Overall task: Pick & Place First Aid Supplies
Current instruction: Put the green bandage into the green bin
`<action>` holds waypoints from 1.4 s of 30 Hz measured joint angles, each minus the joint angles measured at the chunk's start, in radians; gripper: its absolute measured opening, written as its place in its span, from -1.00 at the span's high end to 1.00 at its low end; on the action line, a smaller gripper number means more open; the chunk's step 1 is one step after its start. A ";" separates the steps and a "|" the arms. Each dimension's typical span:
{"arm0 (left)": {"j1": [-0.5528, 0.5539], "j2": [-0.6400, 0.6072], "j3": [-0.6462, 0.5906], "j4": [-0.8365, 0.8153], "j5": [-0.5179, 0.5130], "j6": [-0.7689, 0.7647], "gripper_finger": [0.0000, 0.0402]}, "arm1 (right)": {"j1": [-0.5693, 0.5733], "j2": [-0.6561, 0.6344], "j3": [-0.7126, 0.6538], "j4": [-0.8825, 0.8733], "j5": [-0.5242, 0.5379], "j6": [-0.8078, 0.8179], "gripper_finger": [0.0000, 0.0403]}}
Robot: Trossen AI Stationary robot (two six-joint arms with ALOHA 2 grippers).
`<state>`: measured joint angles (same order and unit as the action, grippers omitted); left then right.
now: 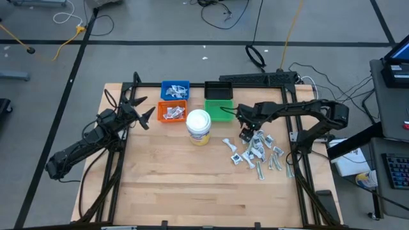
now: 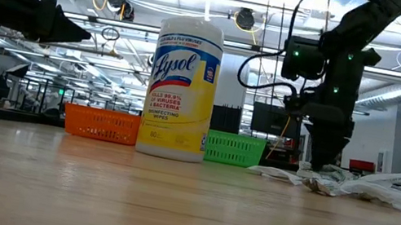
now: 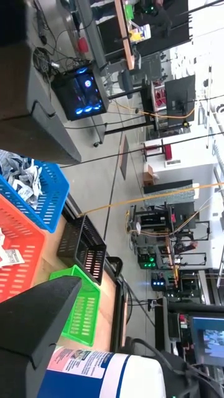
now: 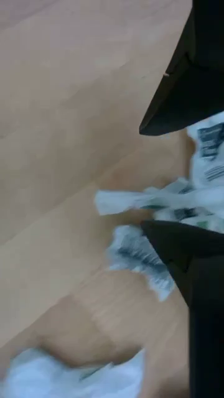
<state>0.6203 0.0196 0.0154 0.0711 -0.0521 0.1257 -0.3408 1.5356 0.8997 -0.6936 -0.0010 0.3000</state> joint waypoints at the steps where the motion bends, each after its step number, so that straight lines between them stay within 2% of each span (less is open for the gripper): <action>1: 0.000 0.000 0.000 0.000 0.000 0.000 -0.55 | 0.000 0.000 0.000 0.005 0.000 0.001 -0.07; 16: 0.000 0.000 0.000 0.000 0.000 0.000 -0.54 | 0.000 0.000 -0.008 0.005 -0.003 0.002 0.95; 24: 0.000 0.000 0.000 0.000 0.000 0.000 -0.54 | -0.019 -0.007 0.040 -0.051 -0.029 -0.007 0.98; 34: 0.000 0.000 0.000 0.000 0.000 0.000 -0.54 | -0.089 0.003 0.222 -0.207 -0.026 -0.206 0.99; 42: 0.000 0.000 0.000 0.000 0.000 0.000 -0.54 | -0.113 0.152 0.442 -0.258 -0.029 -0.353 1.00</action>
<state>0.6201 0.0193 0.0154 0.0711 -0.0517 0.1257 -0.4535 1.6878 1.3415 -0.9512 -0.0298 -0.0527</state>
